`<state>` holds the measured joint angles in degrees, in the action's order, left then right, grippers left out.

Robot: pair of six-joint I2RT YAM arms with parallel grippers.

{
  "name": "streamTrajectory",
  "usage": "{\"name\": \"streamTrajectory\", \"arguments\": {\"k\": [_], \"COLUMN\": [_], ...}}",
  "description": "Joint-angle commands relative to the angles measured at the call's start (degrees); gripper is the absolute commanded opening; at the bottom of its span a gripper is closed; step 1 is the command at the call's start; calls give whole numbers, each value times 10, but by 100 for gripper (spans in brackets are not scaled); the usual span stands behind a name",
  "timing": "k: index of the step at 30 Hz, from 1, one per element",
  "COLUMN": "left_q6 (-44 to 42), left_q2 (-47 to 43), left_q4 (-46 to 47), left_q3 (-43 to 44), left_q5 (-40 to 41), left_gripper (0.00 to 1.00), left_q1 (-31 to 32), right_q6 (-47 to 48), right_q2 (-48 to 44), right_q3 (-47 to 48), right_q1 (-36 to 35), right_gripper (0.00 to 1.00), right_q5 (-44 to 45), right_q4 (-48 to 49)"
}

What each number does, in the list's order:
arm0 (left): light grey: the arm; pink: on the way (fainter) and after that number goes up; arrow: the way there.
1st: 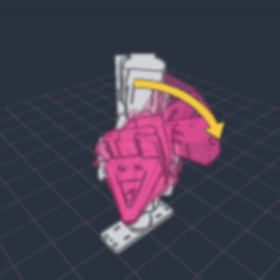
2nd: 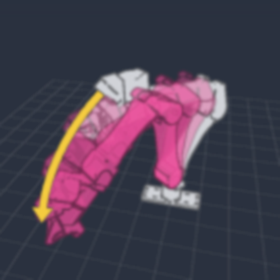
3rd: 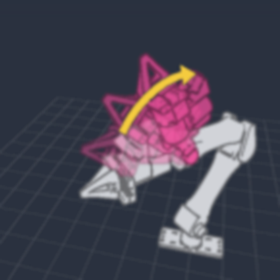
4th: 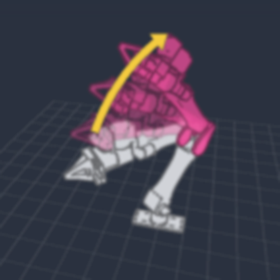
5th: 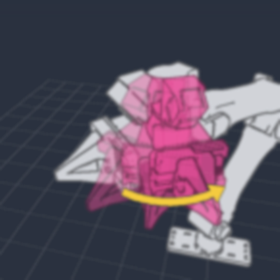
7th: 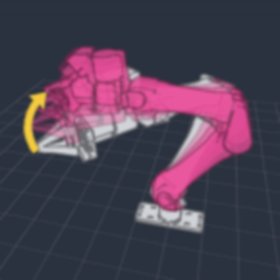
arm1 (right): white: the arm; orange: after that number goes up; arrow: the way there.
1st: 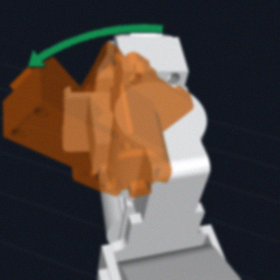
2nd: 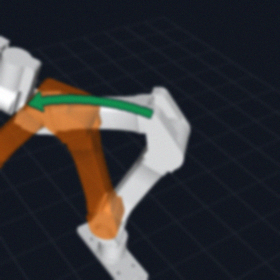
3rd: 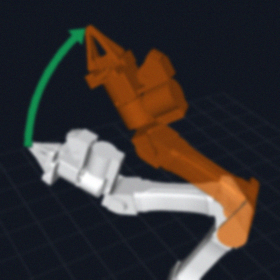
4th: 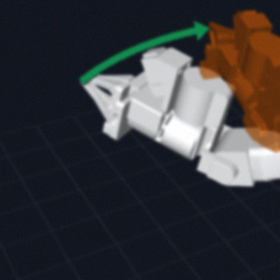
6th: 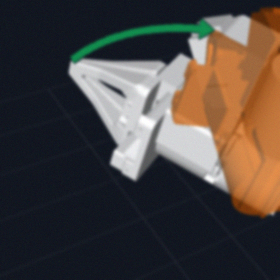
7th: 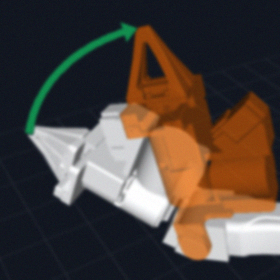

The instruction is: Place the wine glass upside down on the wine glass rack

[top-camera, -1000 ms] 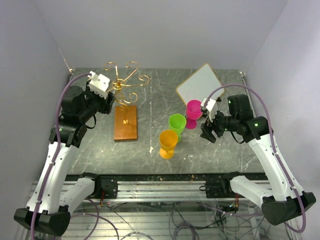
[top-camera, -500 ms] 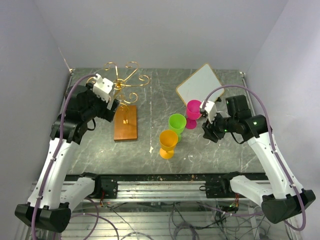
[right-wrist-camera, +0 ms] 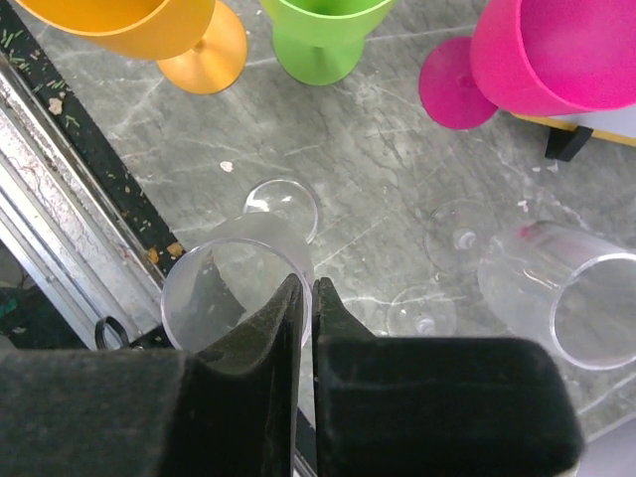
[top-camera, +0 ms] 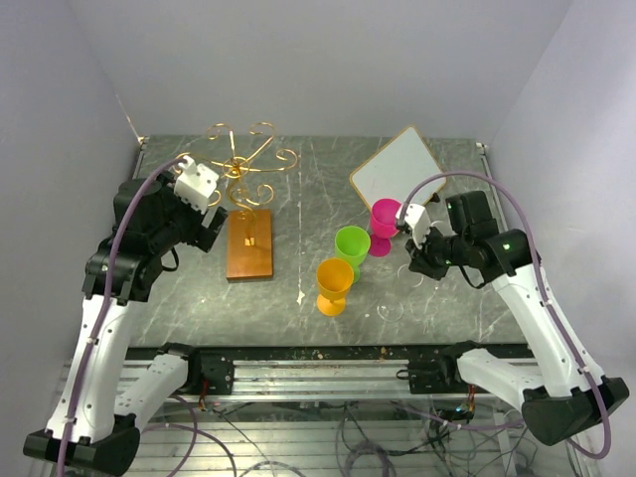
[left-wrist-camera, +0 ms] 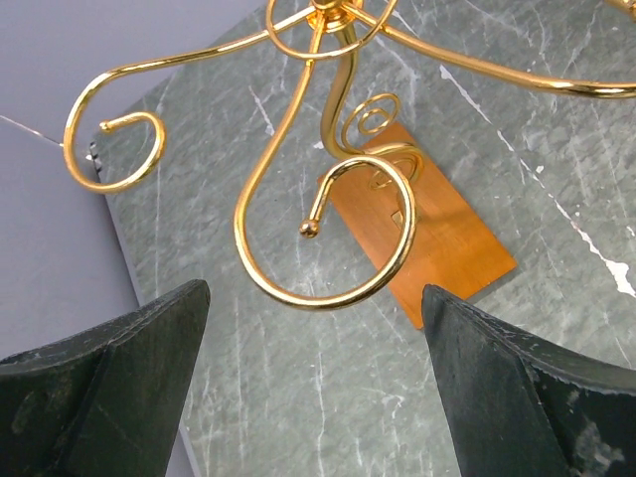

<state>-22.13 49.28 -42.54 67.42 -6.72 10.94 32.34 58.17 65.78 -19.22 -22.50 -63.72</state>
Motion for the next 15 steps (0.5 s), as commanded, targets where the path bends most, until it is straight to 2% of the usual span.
{"name": "streamTrajectory", "arguments": {"k": [1, 8, 15], "left_q6": [-13, 1, 38], "left_q2": [-7, -21, 0], "left_q4": [-48, -67, -104], "left_q3": [38, 64, 138], "left_q5": [22, 40, -17], "left_gripper": [99, 99, 98], "left_q1": [-1, -1, -6], "right_q6": [4, 44, 69], "right_q2": [-22, -75, -68], "right_q3": [13, 75, 217], "right_q1": [-3, -3, -4], "right_gripper": [0, 0, 0], "right_q5": [25, 39, -50], "right_q4": [-3, -9, -32]}}
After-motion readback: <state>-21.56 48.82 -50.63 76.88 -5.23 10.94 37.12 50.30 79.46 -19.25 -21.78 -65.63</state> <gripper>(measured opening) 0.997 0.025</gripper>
